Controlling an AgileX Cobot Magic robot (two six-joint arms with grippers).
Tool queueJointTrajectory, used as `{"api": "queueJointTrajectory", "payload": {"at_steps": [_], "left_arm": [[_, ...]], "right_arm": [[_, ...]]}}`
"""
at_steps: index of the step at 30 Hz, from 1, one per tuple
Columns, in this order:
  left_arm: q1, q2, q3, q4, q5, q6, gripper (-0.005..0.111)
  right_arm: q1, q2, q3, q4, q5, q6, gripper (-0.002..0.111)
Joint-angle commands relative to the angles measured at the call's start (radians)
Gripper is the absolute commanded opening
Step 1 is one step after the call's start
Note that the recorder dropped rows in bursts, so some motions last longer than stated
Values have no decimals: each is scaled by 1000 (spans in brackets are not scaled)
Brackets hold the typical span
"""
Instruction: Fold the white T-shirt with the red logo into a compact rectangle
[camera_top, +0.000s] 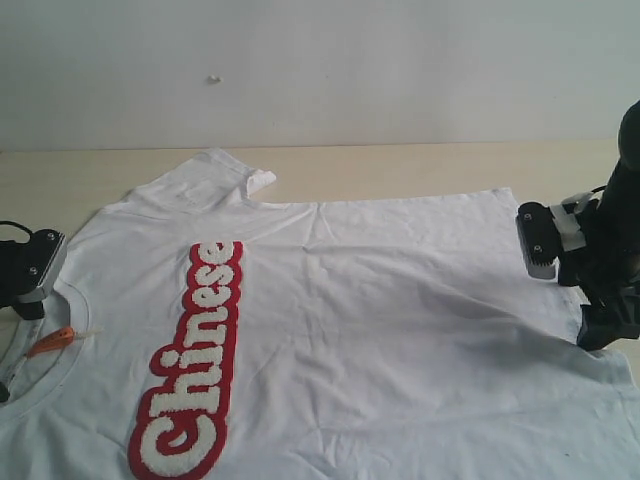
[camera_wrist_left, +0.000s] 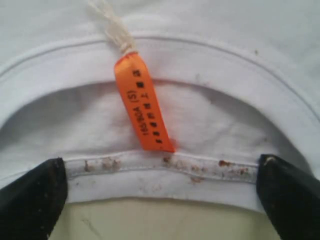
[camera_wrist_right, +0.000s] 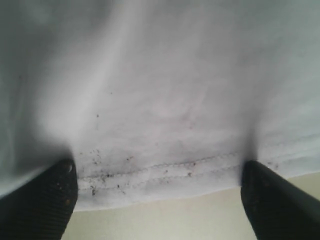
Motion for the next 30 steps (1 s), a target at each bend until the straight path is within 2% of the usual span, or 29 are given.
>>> {"api": "queueJointTrajectory", "payload": {"at_steps": [1, 11, 24, 30], "left_arm": [[-1, 42, 23, 4, -17, 3, 105], [-1, 42, 23, -10, -17, 7, 105], [-1, 42, 23, -22, -24, 7, 105], [-1, 42, 23, -75, -36, 9, 105]], "right_arm": [[-1, 90, 37, -50, -110, -55, 86], [-1, 90, 37, -51, -121, -134, 86], [-1, 90, 37, -51, -117, -131, 86], [-1, 90, 37, 69, -120, -131, 86]]}}
